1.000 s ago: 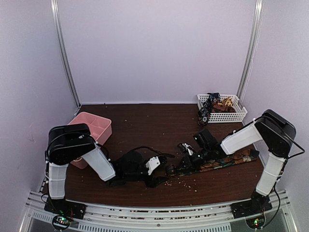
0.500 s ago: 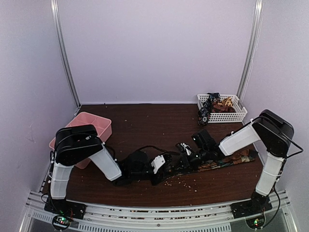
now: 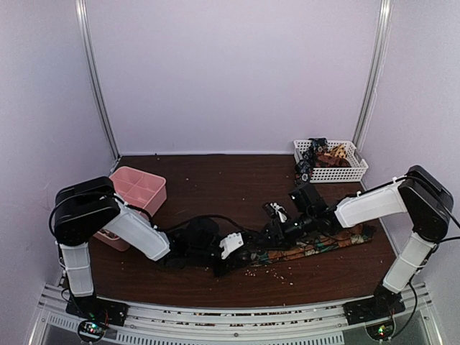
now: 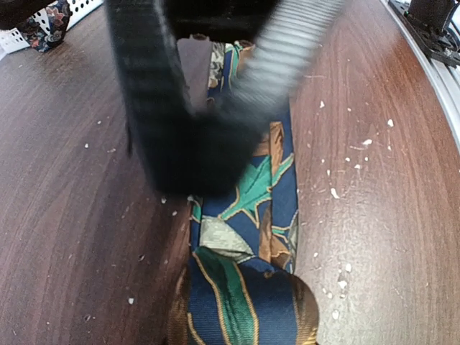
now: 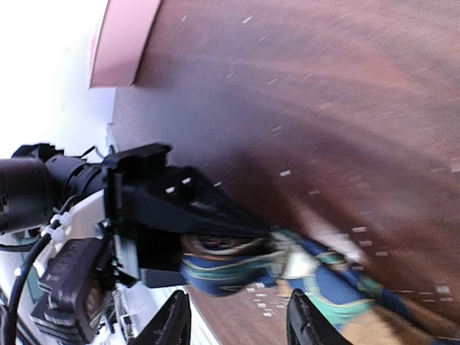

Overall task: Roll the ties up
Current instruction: Roll the tie at the center of the board.

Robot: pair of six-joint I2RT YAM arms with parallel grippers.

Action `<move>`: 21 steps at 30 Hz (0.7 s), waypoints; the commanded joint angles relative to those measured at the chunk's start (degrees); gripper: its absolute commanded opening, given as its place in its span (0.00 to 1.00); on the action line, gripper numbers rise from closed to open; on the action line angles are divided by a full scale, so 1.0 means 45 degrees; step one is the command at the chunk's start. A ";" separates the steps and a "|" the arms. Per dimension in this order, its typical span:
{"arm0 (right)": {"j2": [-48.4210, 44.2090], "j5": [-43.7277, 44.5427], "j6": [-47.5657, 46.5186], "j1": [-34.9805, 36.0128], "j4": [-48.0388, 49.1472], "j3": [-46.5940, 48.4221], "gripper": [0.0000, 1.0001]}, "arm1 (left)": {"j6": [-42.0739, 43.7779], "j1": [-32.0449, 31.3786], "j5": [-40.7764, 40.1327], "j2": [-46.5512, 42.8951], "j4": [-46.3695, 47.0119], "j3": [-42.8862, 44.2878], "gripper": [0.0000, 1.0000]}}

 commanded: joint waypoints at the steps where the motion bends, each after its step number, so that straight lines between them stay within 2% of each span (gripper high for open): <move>1: 0.0362 -0.0359 0.0708 0.0573 0.0421 0.0475 0.45 | 0.0301 0.0121 0.0009 0.0109 -0.2096 0.0187 0.25; 10: 0.1119 0.0097 0.0840 0.1101 0.0431 0.0931 0.41 | 0.0069 0.0121 -0.0006 0.0168 -0.1859 0.0093 0.27; 15: 0.1661 0.0286 0.0754 0.1105 0.0319 0.1304 0.32 | 0.0088 0.0120 -0.0058 0.0216 -0.1934 0.0192 0.27; 16: 0.1756 0.0280 0.0718 0.1113 0.0237 0.1337 0.28 | 0.0062 0.0121 -0.0051 0.0214 -0.1929 0.0193 0.28; 19: 0.1807 0.0325 0.0490 0.1098 0.0022 0.1245 0.07 | 0.0064 0.0130 -0.0082 0.0229 -0.1924 0.0184 0.28; 21: 0.1752 0.0382 0.0229 0.1078 -0.0242 0.1120 0.00 | 0.0036 0.0131 -0.0109 0.0206 -0.1857 0.0146 0.32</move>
